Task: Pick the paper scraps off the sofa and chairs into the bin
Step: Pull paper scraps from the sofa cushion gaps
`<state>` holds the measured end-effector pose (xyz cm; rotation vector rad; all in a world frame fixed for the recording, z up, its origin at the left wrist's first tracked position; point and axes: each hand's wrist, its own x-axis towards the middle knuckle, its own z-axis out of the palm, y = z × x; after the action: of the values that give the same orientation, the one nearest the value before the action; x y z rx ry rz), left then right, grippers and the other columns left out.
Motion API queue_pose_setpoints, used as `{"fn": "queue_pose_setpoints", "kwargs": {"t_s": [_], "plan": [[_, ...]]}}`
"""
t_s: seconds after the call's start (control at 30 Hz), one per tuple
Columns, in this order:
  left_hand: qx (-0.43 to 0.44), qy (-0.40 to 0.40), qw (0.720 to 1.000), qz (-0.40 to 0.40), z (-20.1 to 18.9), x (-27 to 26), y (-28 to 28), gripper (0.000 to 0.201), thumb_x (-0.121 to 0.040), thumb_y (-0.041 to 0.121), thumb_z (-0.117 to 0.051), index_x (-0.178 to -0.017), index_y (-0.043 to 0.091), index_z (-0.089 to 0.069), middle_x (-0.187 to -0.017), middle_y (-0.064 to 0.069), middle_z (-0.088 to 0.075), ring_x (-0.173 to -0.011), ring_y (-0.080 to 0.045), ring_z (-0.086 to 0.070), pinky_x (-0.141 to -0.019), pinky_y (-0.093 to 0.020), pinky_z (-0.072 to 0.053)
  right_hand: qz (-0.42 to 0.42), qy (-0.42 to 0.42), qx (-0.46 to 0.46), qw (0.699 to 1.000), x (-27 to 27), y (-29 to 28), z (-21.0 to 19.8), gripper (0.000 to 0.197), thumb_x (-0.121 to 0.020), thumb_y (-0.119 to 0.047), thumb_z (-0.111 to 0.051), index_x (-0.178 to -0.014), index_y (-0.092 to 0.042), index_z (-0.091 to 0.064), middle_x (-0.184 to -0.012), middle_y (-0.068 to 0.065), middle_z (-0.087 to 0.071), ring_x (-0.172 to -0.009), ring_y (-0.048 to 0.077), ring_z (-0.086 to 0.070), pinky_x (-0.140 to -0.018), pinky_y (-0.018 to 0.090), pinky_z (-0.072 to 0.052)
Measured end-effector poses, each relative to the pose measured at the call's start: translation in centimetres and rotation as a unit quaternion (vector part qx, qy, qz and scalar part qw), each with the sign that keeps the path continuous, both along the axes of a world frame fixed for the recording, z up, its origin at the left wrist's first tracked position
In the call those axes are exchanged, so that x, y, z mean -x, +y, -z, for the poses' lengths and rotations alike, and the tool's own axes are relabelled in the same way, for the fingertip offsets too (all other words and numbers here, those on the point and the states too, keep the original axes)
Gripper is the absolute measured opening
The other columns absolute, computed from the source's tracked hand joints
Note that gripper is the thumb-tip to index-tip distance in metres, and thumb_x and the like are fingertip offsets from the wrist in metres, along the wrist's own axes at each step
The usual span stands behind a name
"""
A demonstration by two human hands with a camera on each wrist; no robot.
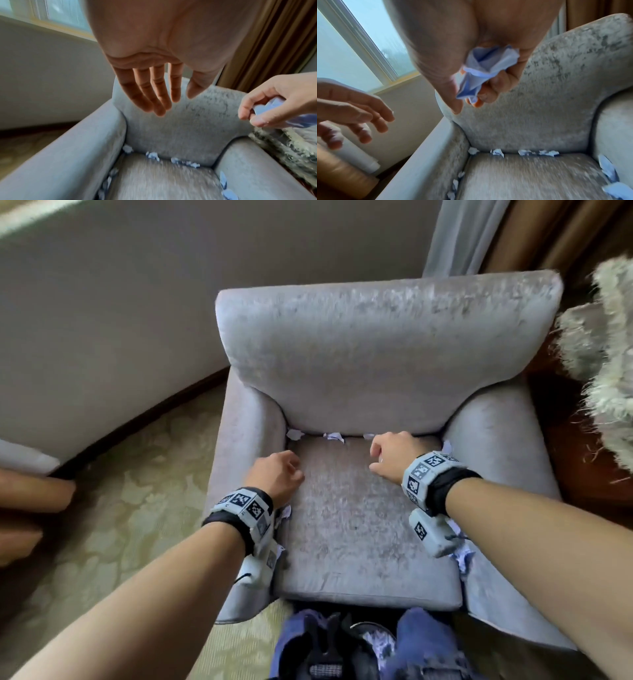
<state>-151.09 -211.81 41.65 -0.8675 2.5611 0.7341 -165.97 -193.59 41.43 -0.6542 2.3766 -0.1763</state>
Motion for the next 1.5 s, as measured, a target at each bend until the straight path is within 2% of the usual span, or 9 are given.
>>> {"fn": "queue_pose_setpoints", "kwargs": {"t_s": [0.13, 0.27, 0.57, 0.77, 0.97, 1.07, 1.2, 1.33, 1.5], "plan": [[-0.059, -0.086, 0.994, -0.03, 8.2, -2.1, -2.6, 0.019, -0.08, 0.031, -0.053, -0.093, 0.025, -0.066, -0.095, -0.006, -0.072, -0.091, -0.033, -0.065, -0.081, -0.037, -0.055, 0.02, -0.039, -0.013, 0.999, -3.9, -2.4, 5.7, 0.015, -0.08, -0.033, -0.067, -0.093, -0.03, -0.061, -0.104, 0.0, -0.066, -0.1, 0.024, -0.06, -0.087, 0.035, -0.051], [-0.099, -0.153, 0.982, -0.045, 15.7, -5.5, -2.4, 0.027, -0.085, 0.033, -0.054, -0.109, 0.03, -0.065, -0.116, 0.0, -0.069, -0.105, -0.03, -0.063, -0.086, -0.034, -0.048, -0.005, -0.086, -0.054, 0.995, -7.1, -3.7, 11.9, 0.014, -0.086, -0.033, -0.064, -0.098, -0.028, -0.058, -0.108, 0.003, -0.065, -0.103, 0.028, -0.059, -0.086, 0.039, -0.053], [-0.047, -0.265, 0.958, -0.1, 30.7, -9.2, -1.3, 0.043, -0.09, 0.033, -0.056, -0.129, 0.022, -0.041, -0.134, -0.006, -0.042, -0.107, -0.043, -0.059, -0.083, -0.044, -0.046, -0.031, -0.138, -0.064, 0.988, -7.3, -6.6, 27.2, 0.022, -0.089, -0.029, -0.06, -0.11, -0.022, -0.063, -0.114, 0.003, -0.064, -0.108, 0.027, -0.055, -0.087, 0.032, -0.046], [-0.047, -0.313, 0.937, -0.144, 37.7, -11.7, 1.1, 0.048, -0.088, 0.02, -0.055, -0.131, 0.015, -0.034, -0.137, -0.013, -0.041, -0.113, -0.043, -0.058, -0.089, -0.046, -0.047, -0.039, -0.18, -0.061, 0.981, -8.7, -5.4, 34.3, 0.02, -0.089, -0.027, -0.056, -0.107, -0.023, -0.064, -0.112, 0.003, -0.065, -0.105, 0.025, -0.056, -0.087, 0.033, -0.049], [0.02, -0.31, 0.941, -0.132, 40.3, -11.2, 1.6, 0.043, -0.087, 0.003, -0.052, -0.126, 0.007, -0.037, -0.123, -0.017, -0.049, -0.096, -0.038, -0.068, -0.079, -0.044, -0.054, -0.041, -0.202, -0.051, 0.977, -8.7, -4.3, 36.9, 0.02, -0.088, -0.028, -0.059, -0.108, -0.024, -0.064, -0.103, -0.003, -0.066, -0.098, 0.02, -0.058, -0.084, 0.029, -0.047], [0.031, -0.316, 0.942, -0.11, 40.2, -10.9, 1.2, 0.038, -0.087, 0.003, -0.054, -0.121, 0.006, -0.039, -0.118, -0.016, -0.058, -0.1, -0.036, -0.068, -0.08, -0.041, -0.054, -0.041, -0.192, -0.05, 0.979, -7.9, -4.2, 37.2, 0.02, -0.091, -0.026, -0.058, -0.11, -0.022, -0.064, -0.104, -0.004, -0.065, -0.09, 0.014, -0.048, -0.079, 0.024, -0.04], [0.046, -0.282, 0.952, -0.108, 39.3, -10.3, 0.4, 0.024, -0.092, 0.004, -0.046, -0.115, 0.006, -0.044, -0.11, -0.017, -0.066, -0.099, -0.039, -0.068, -0.08, -0.043, -0.054, -0.028, -0.179, -0.039, 0.983, -6.6, -4.8, 37.1, 0.021, -0.091, -0.027, -0.059, -0.11, -0.021, -0.064, -0.106, -0.002, -0.065, -0.091, 0.014, -0.047, -0.081, 0.028, -0.043], [0.014, -0.234, 0.961, -0.147, 38.6, -9.1, -0.3, 0.016, -0.094, 0.016, -0.051, -0.108, 0.009, -0.048, -0.107, -0.019, -0.066, -0.099, -0.044, -0.064, -0.08, -0.045, -0.051, -0.02, -0.174, -0.027, 0.984, -5.9, -5.4, 37.0, 0.023, -0.091, -0.028, -0.059, -0.112, -0.021, -0.064, -0.106, -0.001, -0.065, -0.089, 0.013, -0.044, -0.081, 0.029, -0.043], [-0.027, -0.189, 0.966, -0.174, 37.2, -6.5, -0.6, 0.025, -0.095, 0.016, -0.045, -0.12, 0.012, -0.049, -0.108, -0.024, -0.065, -0.099, -0.046, -0.06, -0.082, -0.043, -0.045, 0.006, -0.181, 0.003, 0.983, -5.1, -5.1, 36.2, 0.02, -0.09, -0.026, -0.06, -0.11, -0.023, -0.065, -0.106, -0.003, -0.065, -0.088, 0.012, -0.045, -0.077, 0.024, -0.038]]}}
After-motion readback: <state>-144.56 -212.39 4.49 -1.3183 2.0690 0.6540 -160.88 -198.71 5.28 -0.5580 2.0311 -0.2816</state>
